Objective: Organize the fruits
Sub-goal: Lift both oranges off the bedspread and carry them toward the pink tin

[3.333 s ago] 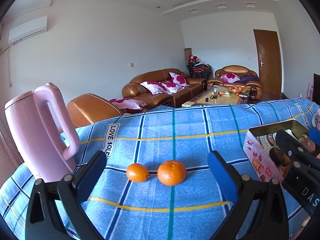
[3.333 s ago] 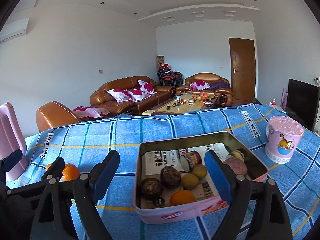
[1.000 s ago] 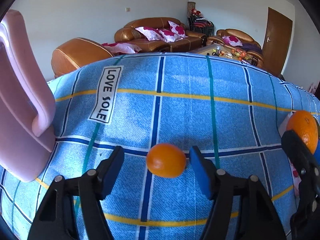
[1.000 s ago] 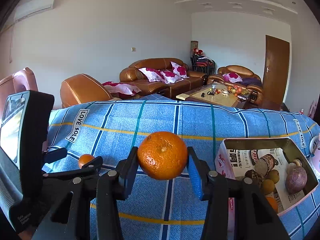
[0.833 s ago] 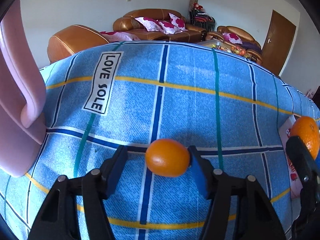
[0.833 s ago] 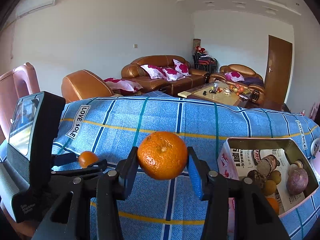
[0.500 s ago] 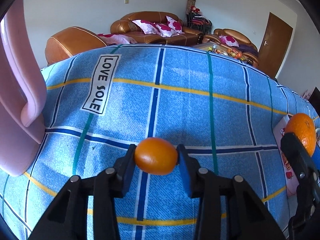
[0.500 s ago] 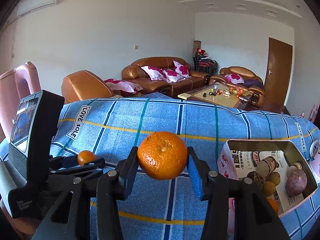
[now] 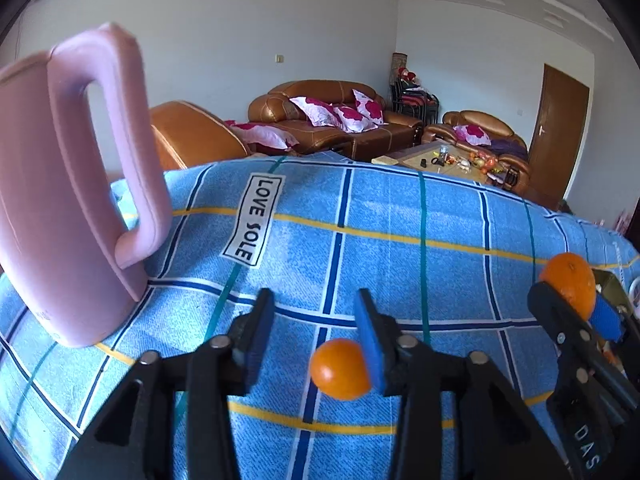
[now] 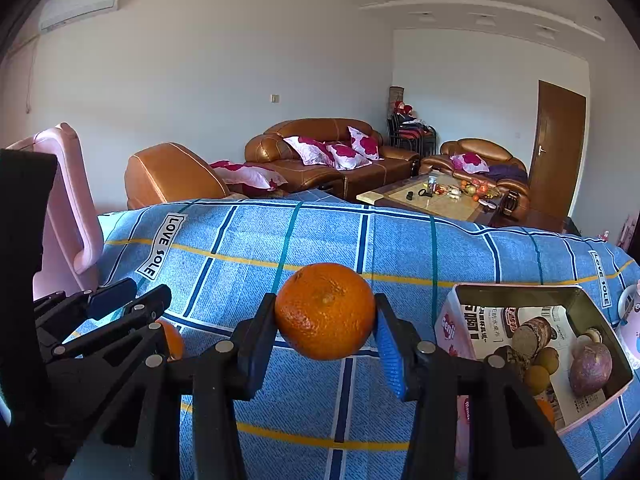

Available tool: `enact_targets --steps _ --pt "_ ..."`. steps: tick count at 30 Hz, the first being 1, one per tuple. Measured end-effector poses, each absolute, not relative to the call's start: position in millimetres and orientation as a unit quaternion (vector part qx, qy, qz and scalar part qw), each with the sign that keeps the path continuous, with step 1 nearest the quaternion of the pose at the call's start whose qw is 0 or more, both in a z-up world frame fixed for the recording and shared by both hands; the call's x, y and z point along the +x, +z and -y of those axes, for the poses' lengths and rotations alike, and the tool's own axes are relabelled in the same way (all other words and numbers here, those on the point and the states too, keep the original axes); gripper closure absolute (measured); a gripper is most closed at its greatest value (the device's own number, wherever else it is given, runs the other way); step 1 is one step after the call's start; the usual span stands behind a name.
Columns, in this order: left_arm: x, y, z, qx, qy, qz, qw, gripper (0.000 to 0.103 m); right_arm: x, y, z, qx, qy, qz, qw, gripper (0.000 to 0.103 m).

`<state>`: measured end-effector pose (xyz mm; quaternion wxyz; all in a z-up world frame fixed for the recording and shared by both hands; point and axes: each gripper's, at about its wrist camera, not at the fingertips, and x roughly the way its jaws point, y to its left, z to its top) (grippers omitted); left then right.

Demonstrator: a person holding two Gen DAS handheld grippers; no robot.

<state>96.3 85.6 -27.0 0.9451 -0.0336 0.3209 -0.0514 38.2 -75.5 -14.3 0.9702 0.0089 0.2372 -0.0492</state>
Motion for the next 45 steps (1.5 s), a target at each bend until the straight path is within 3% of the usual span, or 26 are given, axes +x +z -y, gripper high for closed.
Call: enact_targets --steps 1,8,13,15,17,21,22,26,45 --pt "98.1 -31.1 -92.0 -0.050 -0.056 -0.331 0.941 0.035 37.2 -14.4 78.3 0.015 -0.051 -0.238 0.970 0.054" --pt "104.8 -43.6 -120.4 -0.156 -0.087 -0.365 0.914 0.036 38.2 -17.2 87.1 0.036 -0.051 -0.251 0.966 0.054" --pt "105.9 -47.3 -75.1 -0.062 -0.094 -0.375 0.920 0.036 38.9 -17.4 84.2 0.030 -0.048 -0.253 0.966 0.054" --pt "111.7 -51.8 -62.2 -0.034 -0.098 -0.395 0.913 0.041 39.5 -18.1 83.7 0.030 -0.048 -0.254 0.966 0.054" --pt "113.3 -56.4 -60.1 -0.034 -0.093 -0.411 0.906 0.054 40.8 -18.6 84.2 0.031 -0.048 -0.255 0.965 0.054" --pt "110.0 -60.4 -57.1 -0.019 -0.092 -0.419 0.903 0.056 42.4 -19.2 83.7 0.030 -0.048 -0.258 0.964 0.054" --pt "108.8 -60.5 -55.6 -0.014 -0.090 -0.420 0.903 0.062 42.8 -19.2 82.9 0.028 -0.048 -0.258 0.964 0.054" --pt "106.6 -60.9 -60.6 -0.029 -0.097 -0.418 0.903 0.063 41.6 -18.5 79.9 0.022 -0.049 -0.253 0.966 0.054" --pt "70.8 -29.8 -82.8 -0.038 -0.024 -0.291 0.956 0.063 22.2 -13.7 69.8 -0.009 -0.052 -0.217 0.975 0.054"
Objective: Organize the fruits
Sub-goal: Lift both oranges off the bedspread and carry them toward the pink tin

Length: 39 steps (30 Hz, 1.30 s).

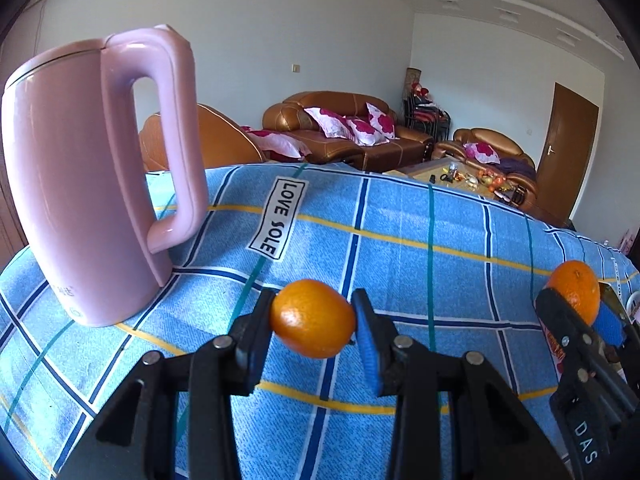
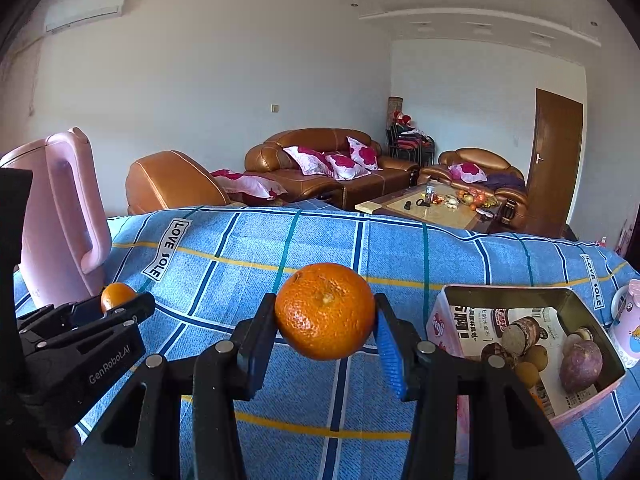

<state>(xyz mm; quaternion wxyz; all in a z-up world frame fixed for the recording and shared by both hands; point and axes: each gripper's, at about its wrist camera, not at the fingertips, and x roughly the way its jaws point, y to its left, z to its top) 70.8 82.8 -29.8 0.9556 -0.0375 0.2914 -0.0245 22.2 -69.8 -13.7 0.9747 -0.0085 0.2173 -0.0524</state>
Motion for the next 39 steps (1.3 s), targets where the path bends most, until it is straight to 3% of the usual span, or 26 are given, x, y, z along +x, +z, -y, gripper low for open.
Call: enact_targets --steps 39 --pt "7.6 -16.1 -54.0 -0.003 0.023 -0.217 0.976 0.063 -24.4 -12.4 82.6 -0.011 -0.055 -0.204 0.977 0.054"
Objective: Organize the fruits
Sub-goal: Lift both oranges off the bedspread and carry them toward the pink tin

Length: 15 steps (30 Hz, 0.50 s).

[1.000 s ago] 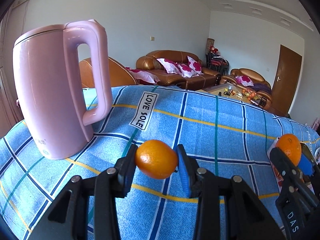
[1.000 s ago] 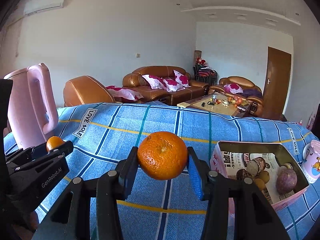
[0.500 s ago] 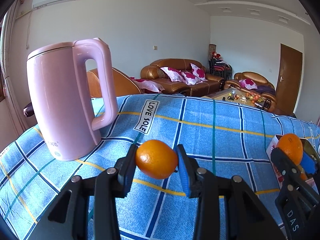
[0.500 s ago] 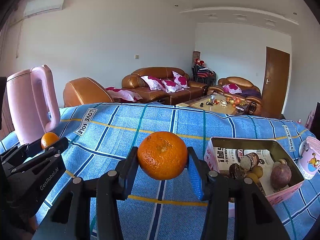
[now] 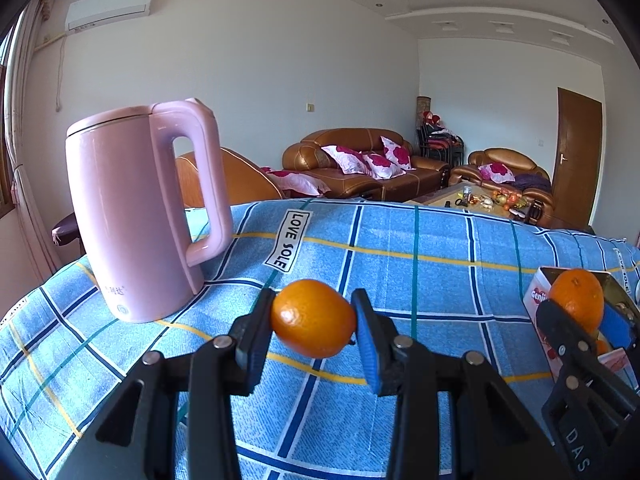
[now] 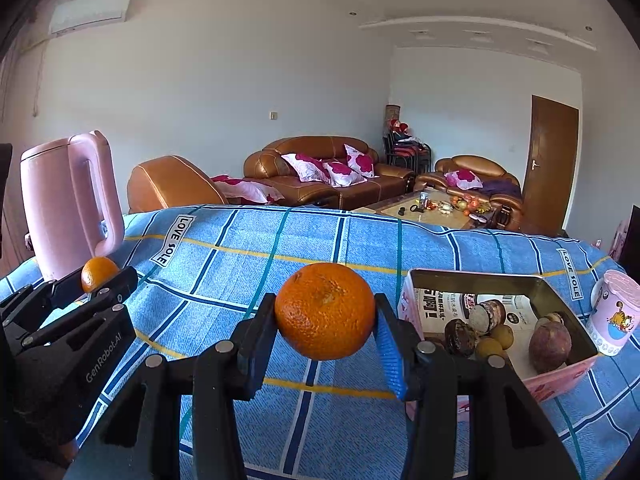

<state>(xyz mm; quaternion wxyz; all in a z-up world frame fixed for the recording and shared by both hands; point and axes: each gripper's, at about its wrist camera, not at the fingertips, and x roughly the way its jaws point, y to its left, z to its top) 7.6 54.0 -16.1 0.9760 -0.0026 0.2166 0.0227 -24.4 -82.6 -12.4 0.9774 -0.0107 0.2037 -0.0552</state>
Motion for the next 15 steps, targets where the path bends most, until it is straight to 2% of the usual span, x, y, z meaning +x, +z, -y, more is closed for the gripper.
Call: enact_targets --steps 15 --pt "-4.7 -14.9 -38.6 0.003 0.020 -0.212 0.977 0.063 -42.4 -11.7 97.8 -0.007 -0.058 -0.202 0.978 0.054"
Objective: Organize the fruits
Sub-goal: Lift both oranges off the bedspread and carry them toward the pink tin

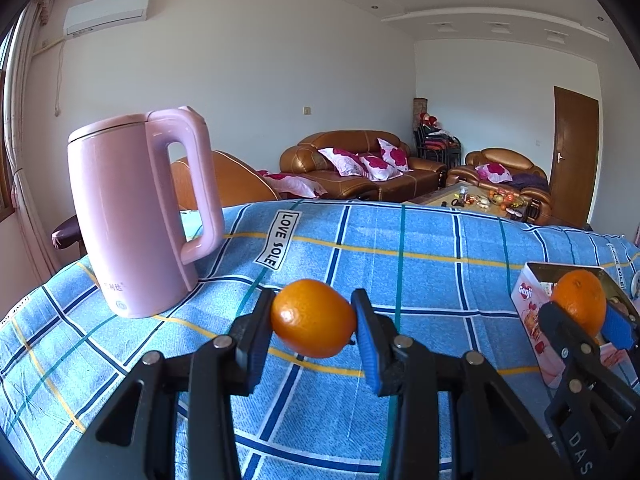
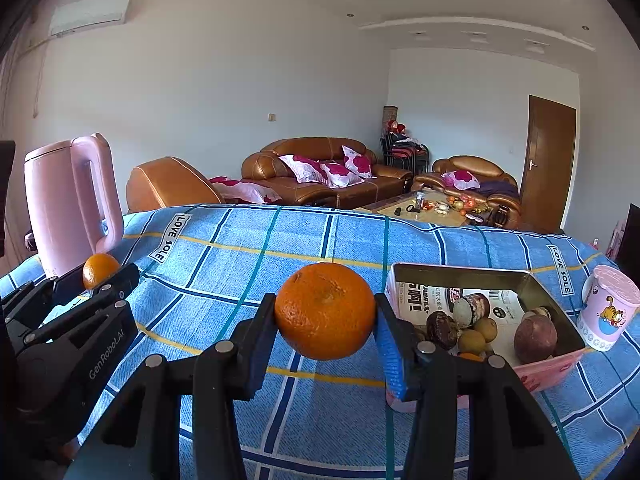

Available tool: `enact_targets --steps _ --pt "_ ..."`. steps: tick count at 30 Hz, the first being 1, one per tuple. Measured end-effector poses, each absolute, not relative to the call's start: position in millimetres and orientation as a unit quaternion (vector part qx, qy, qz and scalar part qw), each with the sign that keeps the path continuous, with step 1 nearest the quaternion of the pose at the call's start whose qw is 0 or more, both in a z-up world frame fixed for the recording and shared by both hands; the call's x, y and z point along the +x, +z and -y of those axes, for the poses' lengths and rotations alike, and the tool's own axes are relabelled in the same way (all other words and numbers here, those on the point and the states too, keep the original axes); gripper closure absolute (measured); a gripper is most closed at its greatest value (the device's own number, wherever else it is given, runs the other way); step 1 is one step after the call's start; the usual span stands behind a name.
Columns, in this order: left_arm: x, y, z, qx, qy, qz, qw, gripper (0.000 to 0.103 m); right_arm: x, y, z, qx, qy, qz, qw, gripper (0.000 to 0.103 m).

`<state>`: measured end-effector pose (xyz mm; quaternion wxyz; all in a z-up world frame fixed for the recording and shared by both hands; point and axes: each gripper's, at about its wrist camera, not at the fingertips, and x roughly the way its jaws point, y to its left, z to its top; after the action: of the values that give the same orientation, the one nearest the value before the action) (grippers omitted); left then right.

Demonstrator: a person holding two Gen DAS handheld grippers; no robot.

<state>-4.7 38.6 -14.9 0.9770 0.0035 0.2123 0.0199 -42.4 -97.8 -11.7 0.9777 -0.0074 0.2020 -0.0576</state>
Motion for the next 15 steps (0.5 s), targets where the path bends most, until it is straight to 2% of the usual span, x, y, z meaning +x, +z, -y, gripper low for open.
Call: enact_targets --steps 15 --pt "-14.2 -15.0 -15.7 0.005 0.003 -0.212 0.977 0.063 -62.0 -10.0 124.9 -0.003 -0.066 -0.201 0.977 0.054"
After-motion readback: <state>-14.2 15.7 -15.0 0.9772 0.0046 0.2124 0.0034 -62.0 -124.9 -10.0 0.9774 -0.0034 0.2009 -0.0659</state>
